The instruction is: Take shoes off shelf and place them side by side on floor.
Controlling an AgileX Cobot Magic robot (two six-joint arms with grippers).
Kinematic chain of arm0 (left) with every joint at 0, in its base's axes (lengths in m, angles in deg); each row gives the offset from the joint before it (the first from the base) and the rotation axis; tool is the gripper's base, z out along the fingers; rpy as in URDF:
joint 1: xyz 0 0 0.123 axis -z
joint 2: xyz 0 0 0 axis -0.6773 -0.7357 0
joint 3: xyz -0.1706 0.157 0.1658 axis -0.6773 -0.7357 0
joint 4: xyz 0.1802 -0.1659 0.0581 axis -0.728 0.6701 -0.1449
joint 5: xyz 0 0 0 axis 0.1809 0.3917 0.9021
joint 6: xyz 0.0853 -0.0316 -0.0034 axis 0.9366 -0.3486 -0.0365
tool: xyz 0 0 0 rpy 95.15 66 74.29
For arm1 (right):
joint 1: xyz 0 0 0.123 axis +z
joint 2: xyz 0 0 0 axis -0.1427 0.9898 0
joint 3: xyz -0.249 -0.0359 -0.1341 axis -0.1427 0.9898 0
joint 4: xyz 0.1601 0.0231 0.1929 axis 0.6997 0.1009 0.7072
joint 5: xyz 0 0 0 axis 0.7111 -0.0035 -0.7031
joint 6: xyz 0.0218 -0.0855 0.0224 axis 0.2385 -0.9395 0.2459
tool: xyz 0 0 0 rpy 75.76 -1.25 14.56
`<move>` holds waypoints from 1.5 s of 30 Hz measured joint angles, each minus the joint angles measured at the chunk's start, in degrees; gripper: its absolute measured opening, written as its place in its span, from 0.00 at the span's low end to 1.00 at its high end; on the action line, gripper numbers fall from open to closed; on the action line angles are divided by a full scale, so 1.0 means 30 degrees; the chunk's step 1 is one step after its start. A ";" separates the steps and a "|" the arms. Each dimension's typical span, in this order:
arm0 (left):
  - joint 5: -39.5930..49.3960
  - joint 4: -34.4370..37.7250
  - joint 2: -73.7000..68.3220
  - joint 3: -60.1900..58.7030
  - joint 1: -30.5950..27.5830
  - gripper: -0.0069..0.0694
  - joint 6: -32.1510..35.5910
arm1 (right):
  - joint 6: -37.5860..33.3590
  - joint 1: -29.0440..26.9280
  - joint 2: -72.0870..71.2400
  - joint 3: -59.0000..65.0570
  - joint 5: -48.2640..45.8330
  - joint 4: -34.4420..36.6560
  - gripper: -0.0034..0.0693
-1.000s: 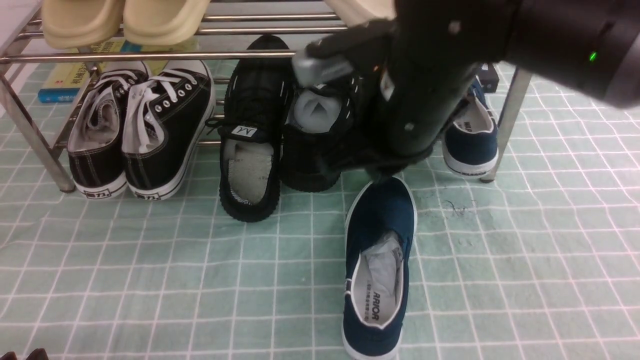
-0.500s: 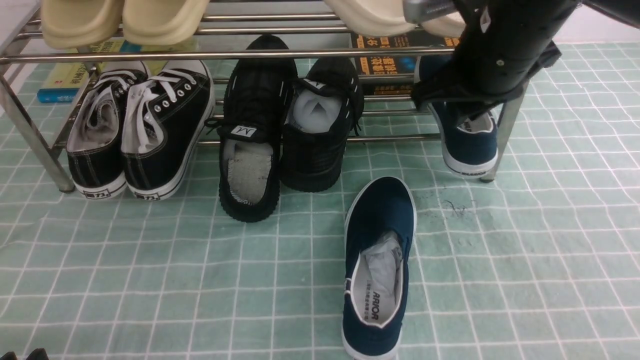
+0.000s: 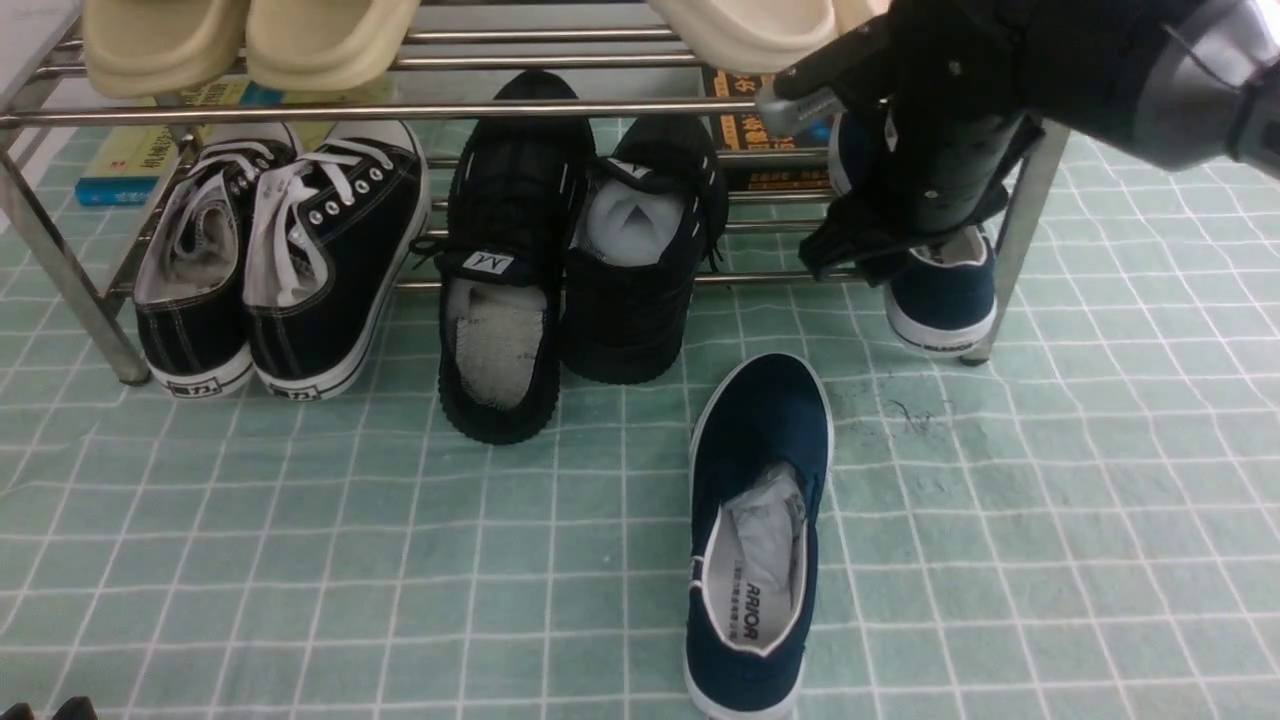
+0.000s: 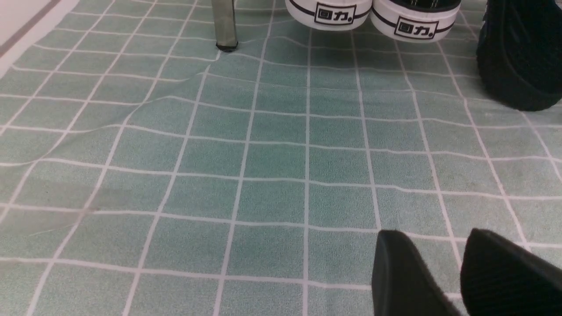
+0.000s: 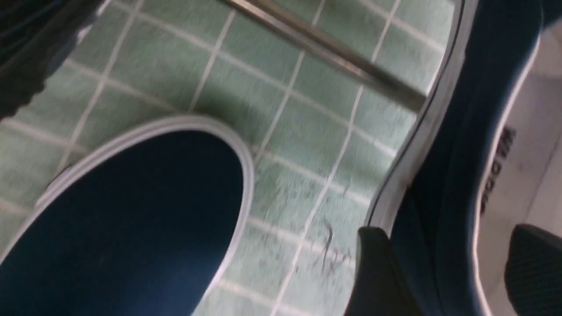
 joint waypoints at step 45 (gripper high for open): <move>0.0000 0.0000 0.0000 0.0000 0.0000 0.41 0.0000 | 0.1000 0.0789 -0.5326 0.6163 -0.3886 0.6182 0.07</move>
